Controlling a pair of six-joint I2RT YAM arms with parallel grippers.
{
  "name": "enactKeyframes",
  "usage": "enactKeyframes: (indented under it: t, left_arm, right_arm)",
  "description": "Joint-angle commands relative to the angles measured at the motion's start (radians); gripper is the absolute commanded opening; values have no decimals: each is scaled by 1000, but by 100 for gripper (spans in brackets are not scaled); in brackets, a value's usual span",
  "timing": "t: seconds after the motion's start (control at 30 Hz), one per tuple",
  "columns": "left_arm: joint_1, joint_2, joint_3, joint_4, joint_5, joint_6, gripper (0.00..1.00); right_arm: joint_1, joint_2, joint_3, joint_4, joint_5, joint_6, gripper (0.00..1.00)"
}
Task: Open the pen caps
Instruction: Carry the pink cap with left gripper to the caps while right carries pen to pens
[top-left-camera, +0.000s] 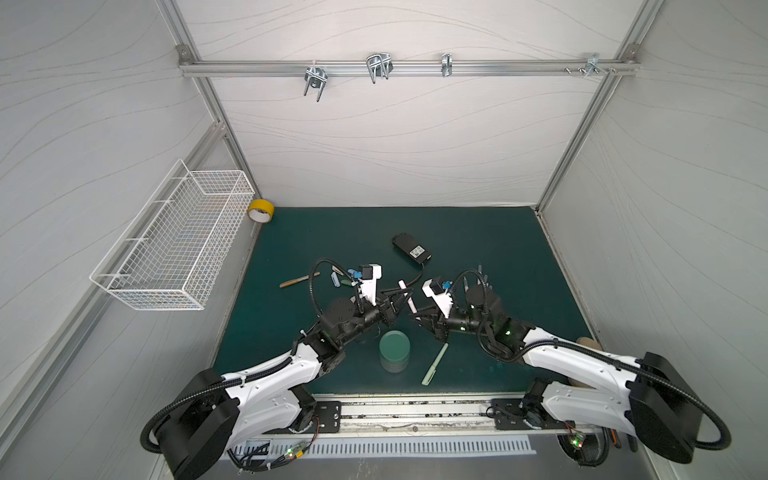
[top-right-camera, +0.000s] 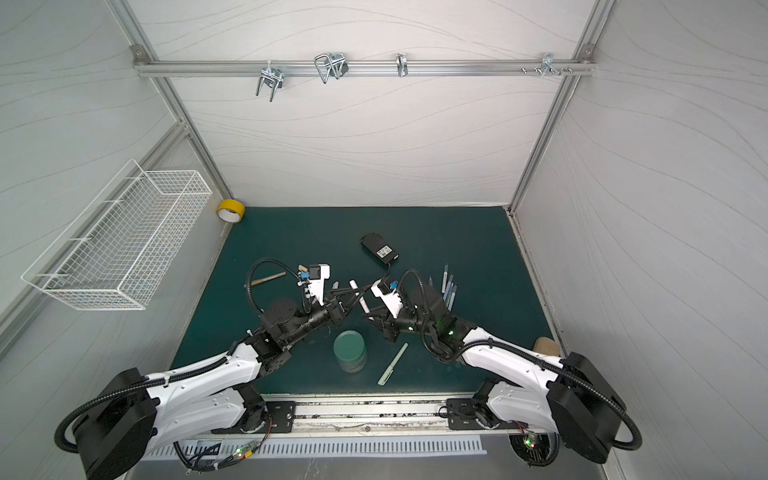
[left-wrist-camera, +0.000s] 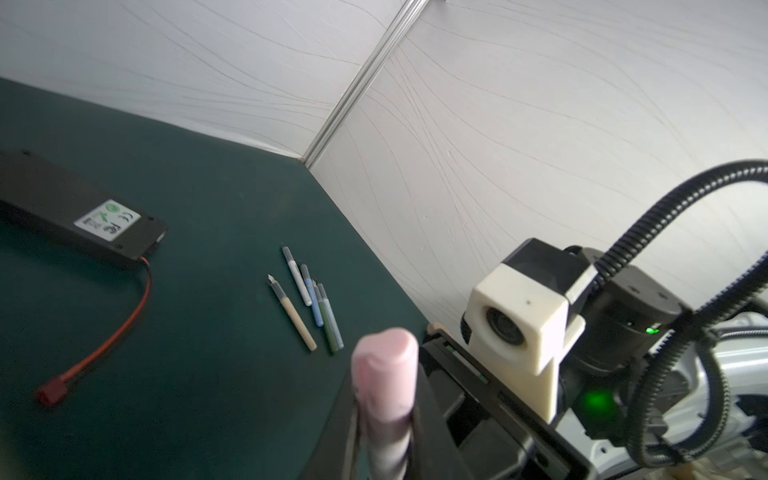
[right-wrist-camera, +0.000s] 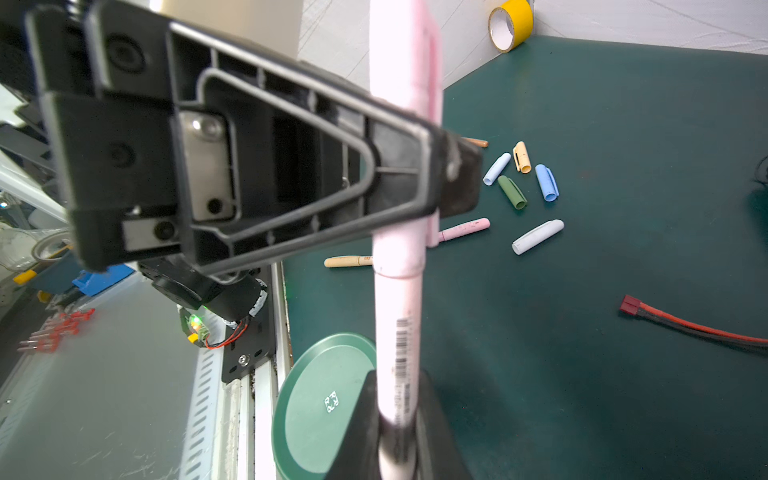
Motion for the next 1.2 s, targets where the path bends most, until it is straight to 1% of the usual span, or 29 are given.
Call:
enactKeyframes:
  t: [0.0,0.07,0.2,0.33,0.43,0.53,0.67,0.77,0.87,1.03,1.1,1.17]
  left_arm:
    - [0,-19,20,16,-17,8,4]
    - [3,-46,17,-11,-39,19,0]
    - [17,-110,15,-100,-105,30,0]
    - [65,-160,3,-163,-164,-4,0]
    - [102,-201,16,-275,-230,-23,0]
    - [138,-241,10,-300,-222,-14,0]
    - [165,-283,-1,-308,-214,-25,0]
    - [180,-307,-10,-315,-209,-34,0]
    - [194,-319,-9,-335,-221,-40,0]
    - [211,-314,-10,-347,-224,-46,0]
    - [214,-314,-9,-346,-221,-47,0]
    - [215,-319,-11,-347,-223,-47,0]
  right_arm:
    - [0,3,30,-15,-18,-42,0]
    - [2,7,34,-23,-10,-49,0]
    - [5,20,37,-33,37,-53,0]
    - [31,31,53,-70,114,-84,0]
    - [52,45,63,-83,144,-100,0]
    - [63,59,77,-96,136,-108,0]
    - [63,75,84,-99,109,-108,0]
    - [63,89,91,-110,121,-118,0]
    - [70,94,97,-127,176,-140,0]
    - [123,97,104,-158,367,-224,0]
    - [134,99,105,-160,400,-242,0]
    - [134,97,105,-167,395,-244,0]
